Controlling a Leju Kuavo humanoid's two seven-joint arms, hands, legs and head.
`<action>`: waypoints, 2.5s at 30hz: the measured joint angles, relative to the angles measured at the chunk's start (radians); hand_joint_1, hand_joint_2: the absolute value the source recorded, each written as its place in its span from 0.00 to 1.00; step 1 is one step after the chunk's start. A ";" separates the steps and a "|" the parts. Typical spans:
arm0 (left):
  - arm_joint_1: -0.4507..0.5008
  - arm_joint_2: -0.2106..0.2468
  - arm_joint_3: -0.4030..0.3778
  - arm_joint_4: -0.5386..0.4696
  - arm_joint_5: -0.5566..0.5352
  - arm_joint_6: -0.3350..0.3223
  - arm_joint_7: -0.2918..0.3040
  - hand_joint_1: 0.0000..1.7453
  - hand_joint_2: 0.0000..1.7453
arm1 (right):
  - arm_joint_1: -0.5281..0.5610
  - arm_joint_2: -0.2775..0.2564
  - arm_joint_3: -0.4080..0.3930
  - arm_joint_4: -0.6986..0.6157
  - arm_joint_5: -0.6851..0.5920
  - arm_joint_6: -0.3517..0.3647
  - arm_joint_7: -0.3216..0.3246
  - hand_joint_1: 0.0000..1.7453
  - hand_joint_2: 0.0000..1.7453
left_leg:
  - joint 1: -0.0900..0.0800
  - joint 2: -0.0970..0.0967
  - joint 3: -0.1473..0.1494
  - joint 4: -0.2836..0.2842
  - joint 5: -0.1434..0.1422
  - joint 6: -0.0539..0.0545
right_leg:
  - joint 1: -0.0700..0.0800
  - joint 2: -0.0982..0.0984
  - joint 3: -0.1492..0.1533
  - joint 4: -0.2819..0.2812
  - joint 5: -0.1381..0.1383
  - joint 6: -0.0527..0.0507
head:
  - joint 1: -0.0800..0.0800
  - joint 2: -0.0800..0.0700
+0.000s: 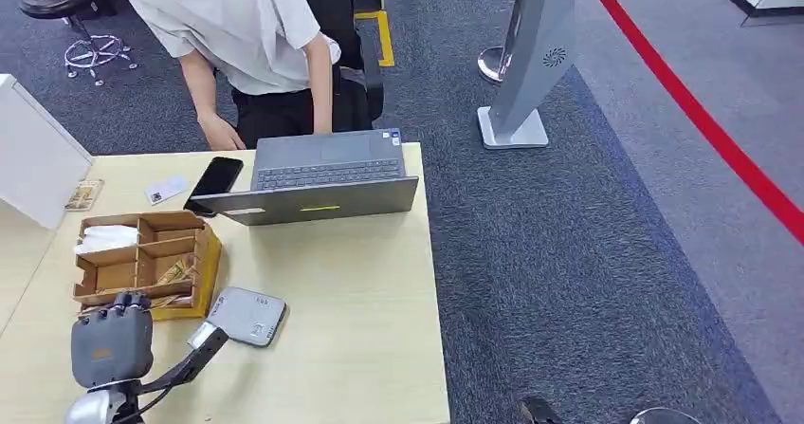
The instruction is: Pass the card to the sensor for recognition and then transmit it.
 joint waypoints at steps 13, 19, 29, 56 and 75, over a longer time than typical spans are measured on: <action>0.031 0.004 -0.022 -0.094 -0.021 0.023 -0.001 1.00 1.00 | 0.010 0.000 0.024 0.000 -0.051 -0.008 0.000 0.00 1.00 | 0.000 0.000 0.000 0.000 0.000 0.000 | 0.000 0.000 0.000 0.000 0.000 0.000 | 0.000 0.000; 0.088 0.029 -0.084 -0.243 -0.083 0.027 0.010 1.00 1.00 | 0.032 -0.003 0.026 -0.001 -0.088 -0.015 -0.011 0.00 1.00 | 0.000 0.000 0.000 0.000 0.000 0.000 | 0.000 0.000 0.000 0.000 0.000 0.000 | 0.000 0.000; 0.172 0.121 -0.206 -0.443 -0.164 0.018 0.064 1.00 1.00 | 0.058 -0.011 0.026 -0.003 -0.108 -0.013 -0.026 0.00 1.00 | 0.000 0.000 0.000 0.000 -0.001 0.000 | 0.000 0.000 0.000 0.000 0.000 0.000 | 0.000 0.000; -0.316 0.007 -0.238 -0.154 -0.019 0.047 0.025 1.00 1.00 | -0.028 -0.006 0.125 -0.003 -0.088 -0.013 0.052 0.00 1.00 | 0.000 0.000 0.000 0.000 0.004 0.000 | 0.000 0.000 0.000 0.000 0.004 0.000 | 0.000 0.000; -0.386 -0.031 -0.197 0.038 -0.004 0.022 0.032 0.00 1.00 | -0.046 0.002 0.193 -0.003 -0.101 -0.012 0.073 0.00 1.00 | 0.000 0.000 -0.001 0.000 0.003 0.000 | 0.000 0.001 -0.001 0.000 0.004 0.000 | 0.000 0.000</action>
